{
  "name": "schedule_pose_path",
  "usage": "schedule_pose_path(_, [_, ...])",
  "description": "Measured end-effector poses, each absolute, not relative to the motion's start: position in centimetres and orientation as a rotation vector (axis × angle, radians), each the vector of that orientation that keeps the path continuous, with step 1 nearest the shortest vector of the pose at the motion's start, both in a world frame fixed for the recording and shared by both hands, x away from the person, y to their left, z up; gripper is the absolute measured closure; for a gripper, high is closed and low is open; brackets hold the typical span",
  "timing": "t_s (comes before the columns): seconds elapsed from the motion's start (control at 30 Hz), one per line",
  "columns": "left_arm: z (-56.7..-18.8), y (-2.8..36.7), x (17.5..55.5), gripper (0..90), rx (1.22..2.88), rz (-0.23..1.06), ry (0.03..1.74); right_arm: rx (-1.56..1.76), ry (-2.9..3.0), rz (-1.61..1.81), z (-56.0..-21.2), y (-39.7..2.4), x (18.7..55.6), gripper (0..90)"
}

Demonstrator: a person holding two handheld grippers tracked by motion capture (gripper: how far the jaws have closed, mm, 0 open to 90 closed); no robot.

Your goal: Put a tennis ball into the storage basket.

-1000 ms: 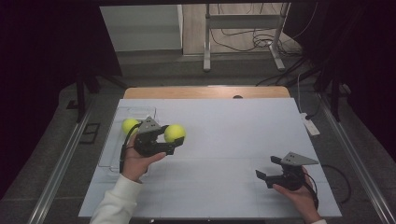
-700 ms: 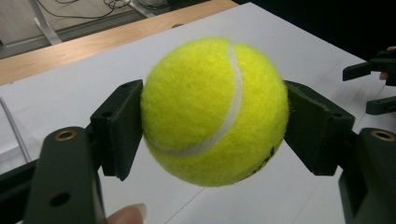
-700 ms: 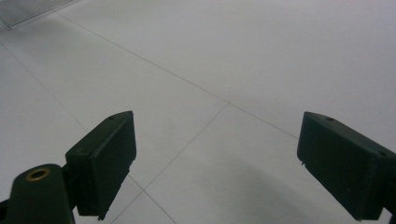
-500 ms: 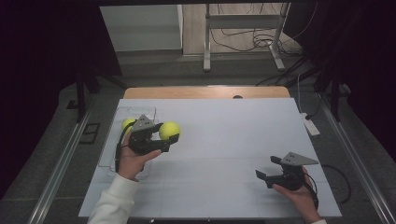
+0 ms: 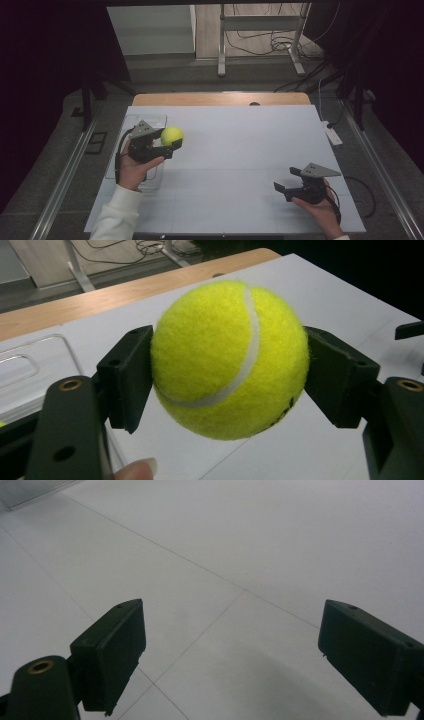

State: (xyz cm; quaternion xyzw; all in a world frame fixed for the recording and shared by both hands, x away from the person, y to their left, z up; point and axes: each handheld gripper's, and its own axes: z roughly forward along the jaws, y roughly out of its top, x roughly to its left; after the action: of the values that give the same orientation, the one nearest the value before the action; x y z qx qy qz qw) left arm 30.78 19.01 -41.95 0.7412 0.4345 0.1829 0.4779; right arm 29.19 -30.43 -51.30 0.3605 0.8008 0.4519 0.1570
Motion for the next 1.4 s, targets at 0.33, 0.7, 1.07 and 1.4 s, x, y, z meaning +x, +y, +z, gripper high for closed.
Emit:
schedule_pose_path(0.33, [-42.2,20.9,31.0,26.9,1.787,0.477,1.125,1.032,2.293,1.293,-51.3,-30.4,29.2,12.5])
schedule_pose_path(0.7, [-42.7,22.1,31.3,26.9,1.776,0.497,1.177,1.031,2.294,1.292,-51.3,-30.4,29.2,12.5])
schedule_pose_path(1.07, [-43.1,23.5,31.0,26.9,1.759,0.511,1.227,1.031,2.295,1.291,-51.3,-30.4,29.2,12.5])
schedule_pose_path(1.4, [-43.4,24.7,31.0,26.9,1.751,0.529,1.266,1.03,2.294,1.291,-51.3,-30.4,29.2,12.5])
